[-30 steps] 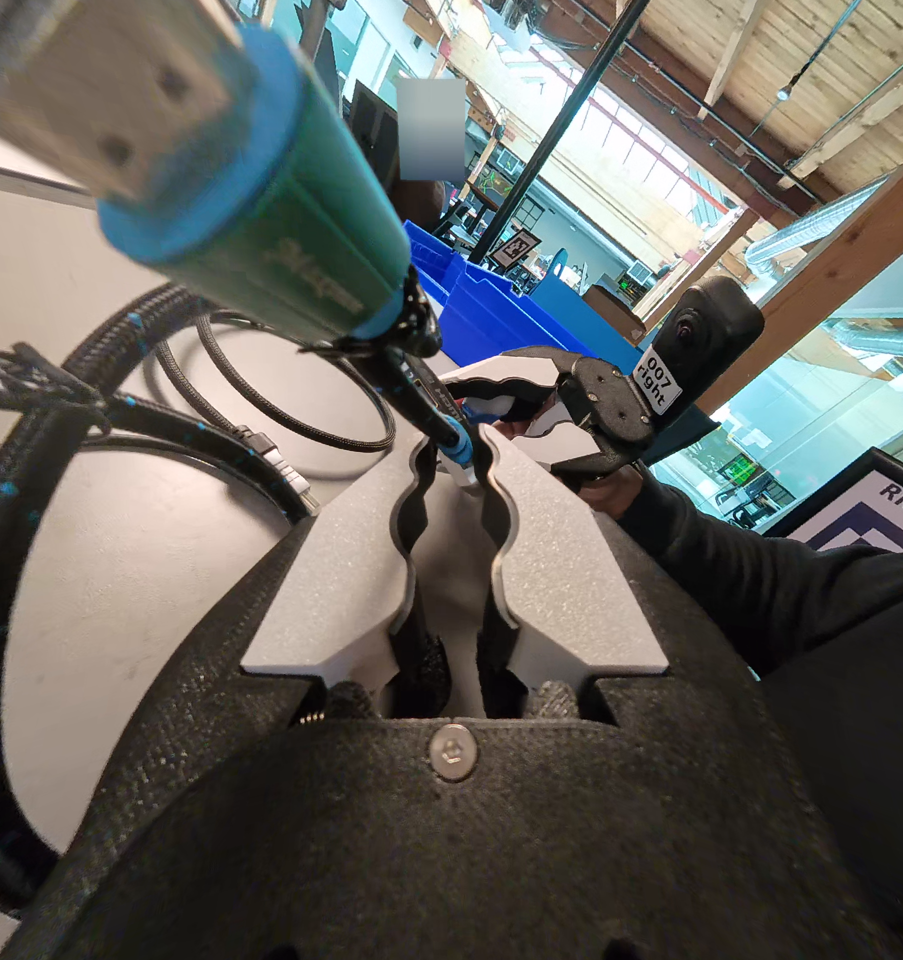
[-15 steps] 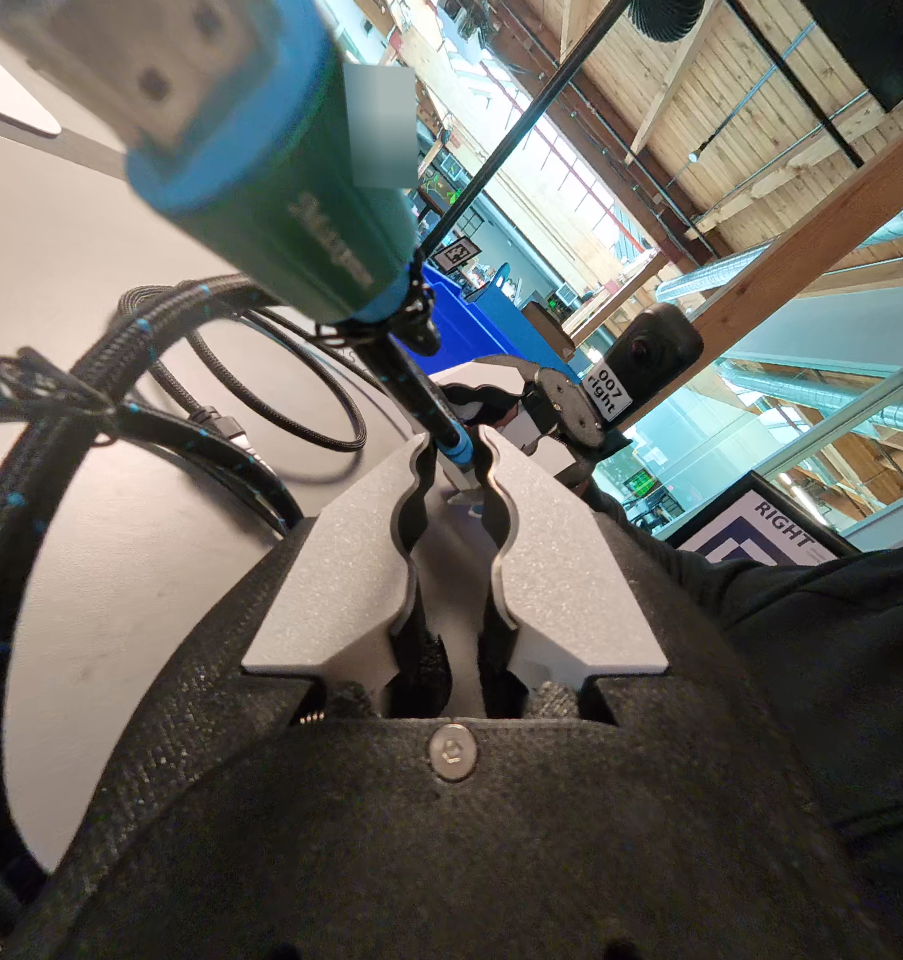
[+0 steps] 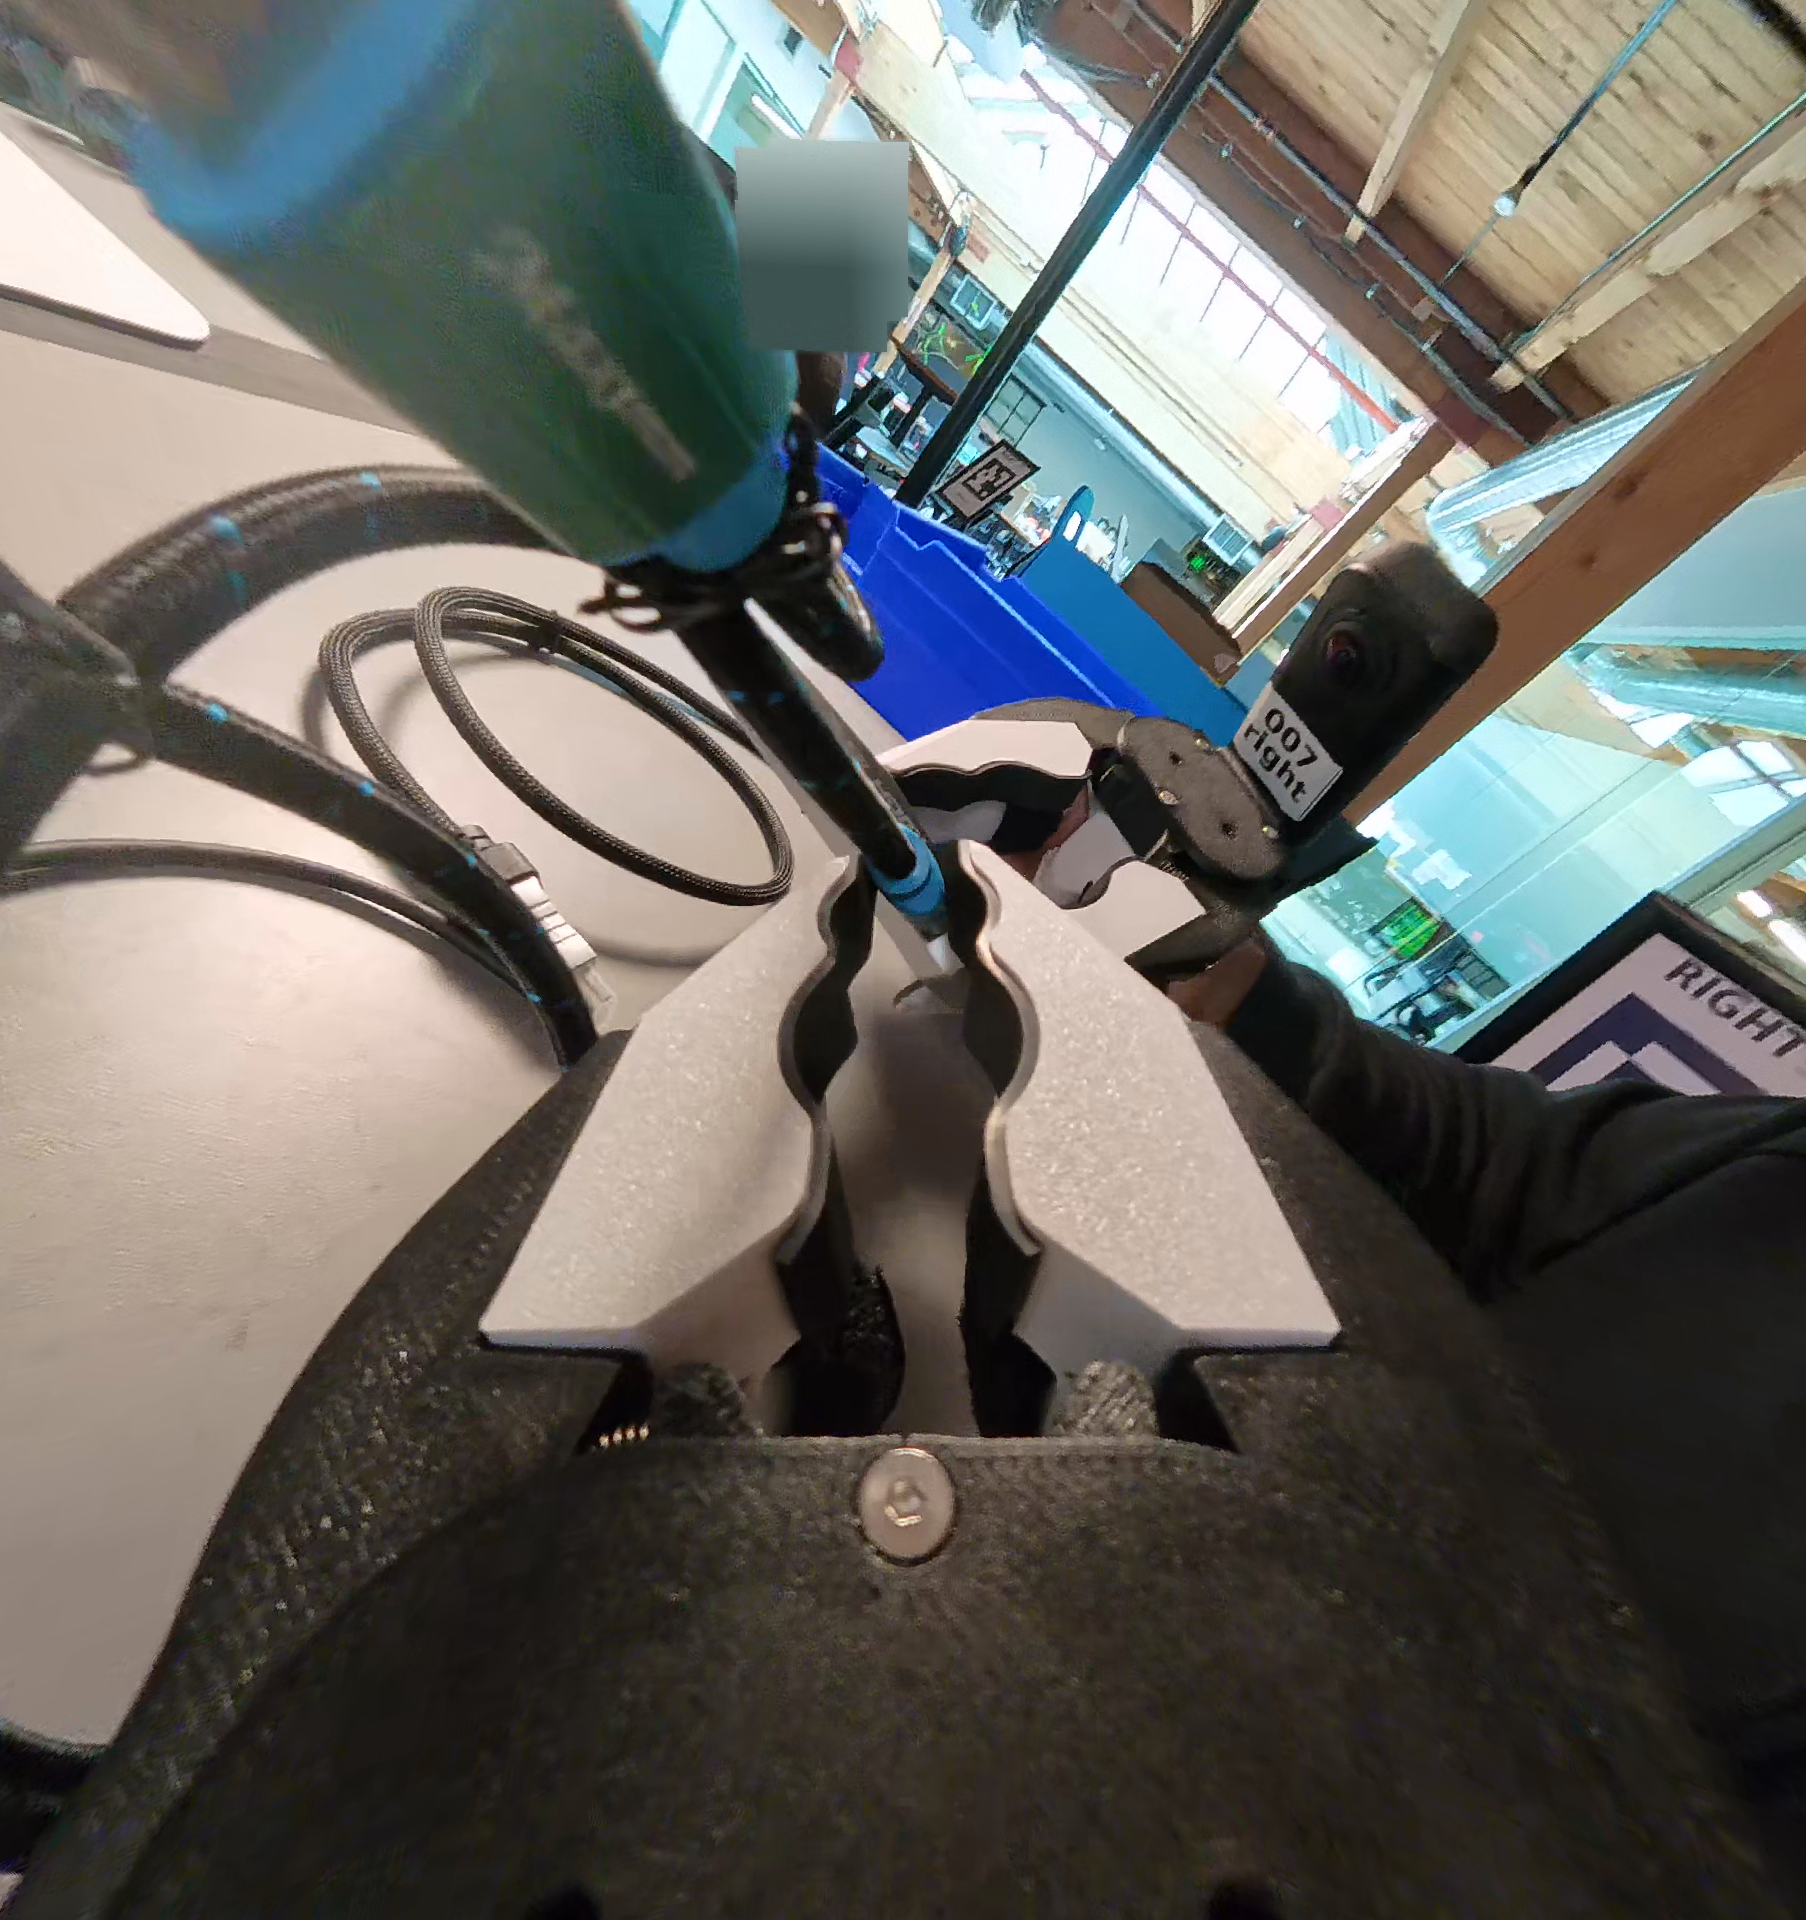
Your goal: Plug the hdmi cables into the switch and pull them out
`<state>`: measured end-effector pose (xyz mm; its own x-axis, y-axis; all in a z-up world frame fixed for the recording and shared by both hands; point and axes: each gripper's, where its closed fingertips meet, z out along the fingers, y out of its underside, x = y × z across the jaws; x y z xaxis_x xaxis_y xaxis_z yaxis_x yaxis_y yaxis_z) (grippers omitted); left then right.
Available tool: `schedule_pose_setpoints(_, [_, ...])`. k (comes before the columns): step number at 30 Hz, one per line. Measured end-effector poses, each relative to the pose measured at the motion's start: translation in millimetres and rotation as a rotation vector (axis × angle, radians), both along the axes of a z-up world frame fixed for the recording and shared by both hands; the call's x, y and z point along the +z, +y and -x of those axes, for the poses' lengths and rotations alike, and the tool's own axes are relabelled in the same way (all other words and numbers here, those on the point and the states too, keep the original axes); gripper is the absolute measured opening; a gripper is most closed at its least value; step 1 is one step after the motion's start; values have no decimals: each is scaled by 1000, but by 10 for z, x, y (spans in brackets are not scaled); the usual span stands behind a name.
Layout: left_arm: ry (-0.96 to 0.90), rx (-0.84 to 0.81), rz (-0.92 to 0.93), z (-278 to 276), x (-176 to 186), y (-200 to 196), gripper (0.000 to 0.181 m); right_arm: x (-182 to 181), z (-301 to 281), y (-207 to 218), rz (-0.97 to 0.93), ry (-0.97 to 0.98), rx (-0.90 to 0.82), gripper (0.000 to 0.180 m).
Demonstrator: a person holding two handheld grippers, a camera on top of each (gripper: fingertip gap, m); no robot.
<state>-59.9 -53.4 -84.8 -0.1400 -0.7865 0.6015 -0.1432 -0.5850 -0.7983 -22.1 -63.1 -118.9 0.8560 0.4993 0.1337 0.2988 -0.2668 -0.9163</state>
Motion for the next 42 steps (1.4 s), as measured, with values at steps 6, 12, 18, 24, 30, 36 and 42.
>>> schedule_pose_setpoints(6, [11,2,-10,-4,-11,-3,17,10,2,7,-13,-2,-1,58])
schedule_pose_setpoints(12, [-6,7,32,-1,13,29,17,33,19,7,-18,10,13,59])
schedule_pose_setpoints(18, [-42,-43,95,39,66,23,16,79,48,-5,-33,30,32,59])
schedule_pose_setpoints(24, [-46,-61,110,35,61,7,16,47,35,-5,-20,10,25,59])
schedule_pose_setpoints(30, [-21,-58,113,29,42,33,29,45,-19,24,-38,-23,-10,50])
schedule_pose_setpoints(36, [27,-30,157,16,-43,106,47,97,-109,29,-64,-81,-47,38])
schedule_pose_setpoints(42, [-8,48,110,87,80,241,45,204,-234,41,-120,-146,-113,38])
